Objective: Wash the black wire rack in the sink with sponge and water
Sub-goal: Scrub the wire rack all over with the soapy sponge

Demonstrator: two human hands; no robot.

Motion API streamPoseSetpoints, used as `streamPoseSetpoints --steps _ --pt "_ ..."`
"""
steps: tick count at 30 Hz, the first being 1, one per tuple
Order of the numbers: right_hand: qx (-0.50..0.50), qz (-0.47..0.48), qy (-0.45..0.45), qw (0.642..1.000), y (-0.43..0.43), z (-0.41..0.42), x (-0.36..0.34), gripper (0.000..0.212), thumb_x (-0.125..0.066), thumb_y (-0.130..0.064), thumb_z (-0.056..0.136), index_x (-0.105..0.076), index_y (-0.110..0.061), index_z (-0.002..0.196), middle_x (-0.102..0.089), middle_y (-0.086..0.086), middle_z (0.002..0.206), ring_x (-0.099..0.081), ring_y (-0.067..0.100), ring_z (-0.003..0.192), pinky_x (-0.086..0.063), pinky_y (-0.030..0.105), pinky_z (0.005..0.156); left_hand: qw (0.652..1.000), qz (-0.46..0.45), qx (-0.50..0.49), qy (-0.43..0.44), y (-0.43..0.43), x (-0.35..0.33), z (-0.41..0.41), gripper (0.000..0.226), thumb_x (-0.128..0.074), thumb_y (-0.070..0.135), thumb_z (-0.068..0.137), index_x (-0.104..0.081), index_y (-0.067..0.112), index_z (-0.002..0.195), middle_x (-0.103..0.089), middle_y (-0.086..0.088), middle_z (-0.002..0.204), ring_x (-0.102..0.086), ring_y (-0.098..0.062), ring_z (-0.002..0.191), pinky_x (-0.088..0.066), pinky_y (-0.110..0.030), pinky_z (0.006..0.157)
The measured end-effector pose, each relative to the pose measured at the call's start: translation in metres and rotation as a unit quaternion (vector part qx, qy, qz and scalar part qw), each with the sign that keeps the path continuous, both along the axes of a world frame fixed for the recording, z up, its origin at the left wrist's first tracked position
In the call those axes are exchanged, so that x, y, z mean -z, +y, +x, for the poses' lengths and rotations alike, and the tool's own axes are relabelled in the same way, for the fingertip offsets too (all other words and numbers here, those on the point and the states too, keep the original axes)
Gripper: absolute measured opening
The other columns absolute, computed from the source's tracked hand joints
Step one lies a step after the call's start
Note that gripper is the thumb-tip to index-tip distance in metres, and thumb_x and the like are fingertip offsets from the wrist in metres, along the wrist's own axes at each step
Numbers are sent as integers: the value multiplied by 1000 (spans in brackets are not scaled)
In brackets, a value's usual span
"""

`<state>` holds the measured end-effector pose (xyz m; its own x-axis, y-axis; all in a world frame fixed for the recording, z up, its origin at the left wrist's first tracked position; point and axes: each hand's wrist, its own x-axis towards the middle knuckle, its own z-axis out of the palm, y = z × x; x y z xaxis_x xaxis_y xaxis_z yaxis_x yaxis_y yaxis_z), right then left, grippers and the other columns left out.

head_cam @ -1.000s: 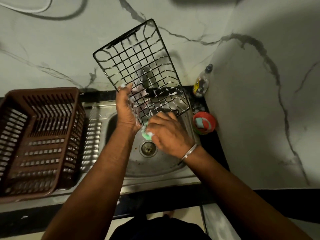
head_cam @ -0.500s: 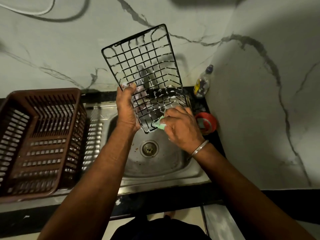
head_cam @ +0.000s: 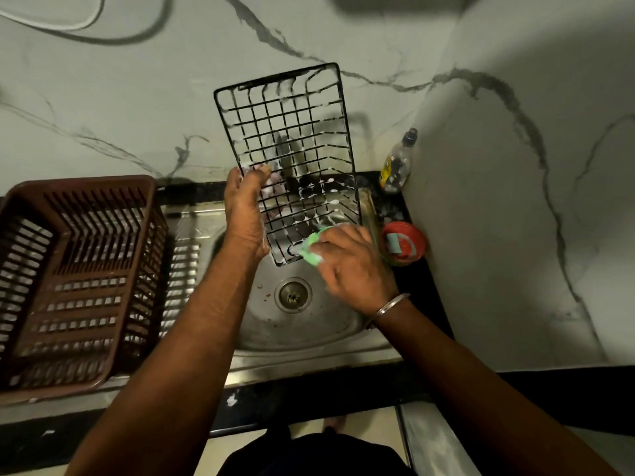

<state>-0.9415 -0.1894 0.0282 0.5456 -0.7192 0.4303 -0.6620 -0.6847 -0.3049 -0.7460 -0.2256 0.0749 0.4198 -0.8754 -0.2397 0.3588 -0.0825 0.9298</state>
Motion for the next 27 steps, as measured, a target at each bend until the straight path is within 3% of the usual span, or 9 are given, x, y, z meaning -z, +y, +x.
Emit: streamPoseSetpoints --steps 6,8,10,12,15,18,21,25,27 --pt "48 23 44 998 4 -9 11 35 -56 -23 88 -74 -16 117 -66 1 118 -59 27 113 -42 45 100 999 32 2 -15 9 -7 -3 99 -78 42 78 -32 24 164 -44 -6 160 -48 -23 134 -46 -46 104" --pt "11 22 72 997 11 -6 16 38 -56 -23 90 -72 -16 123 -65 2 123 -57 26 117 -42 44 102 999 40 2 -31 8 0 1 87 -77 34 89 -33 22 163 -50 0 149 -54 -12 120 -44 -33 90" --pt "24 5 68 997 10 -8 21 34 -60 -21 92 -71 -17 124 -64 1 124 -56 25 117 -40 43 101 998 45 5 -45 6 1 1 79 -73 28 95 -34 21 163 -55 10 129 -56 -4 107 -49 -34 87" --pt "71 -4 57 996 4 -12 24 30 -66 -17 93 -71 -19 122 -65 0 121 -58 25 115 -38 43 100 997 56 16 -51 5 -3 1 79 -73 32 94 -34 21 162 -57 9 129 -58 -10 111 -52 -45 100" --pt "69 -19 39 997 6 -4 29 23 -71 -8 87 -72 -16 109 -68 2 109 -62 26 102 -40 43 92 994 59 58 -69 4 -11 4 93 -80 58 82 -41 23 159 -57 -4 149 -56 -23 131 -46 -57 111" --pt "80 -26 -3 996 10 9 28 24 -70 -3 81 -70 -13 103 -66 4 103 -60 28 95 -39 41 85 978 46 129 -158 5 -19 5 95 -73 64 89 -32 26 165 -34 -11 171 -38 -32 151 -31 -49 119" --pt "119 -11 -36 992 10 24 23 27 -69 -2 73 -66 -10 98 -62 8 98 -57 31 91 -37 41 80 963 32 162 -212 3 -23 9 91 -68 62 95 -24 31 168 -24 -7 176 -35 -26 152 -33 -46 116" --pt "149 -3 -111 983 15 44 13 19 -64 -3 77 -59 -12 93 -60 9 95 -54 31 89 -33 40 78 971 -3 87 -221 3 -30 10 57 -63 58 100 -57 27 146 -57 4 142 -54 1 116 -45 -28 92" --pt "167 12 -134 977 16 50 11 19 -62 -5 76 -58 -12 94 -60 10 97 -55 31 91 -35 41 80 982 0 38 -183 6 -34 2 26 -60 53 104 -64 33 120 -62 13 129 -55 3 110 -43 -29 95"
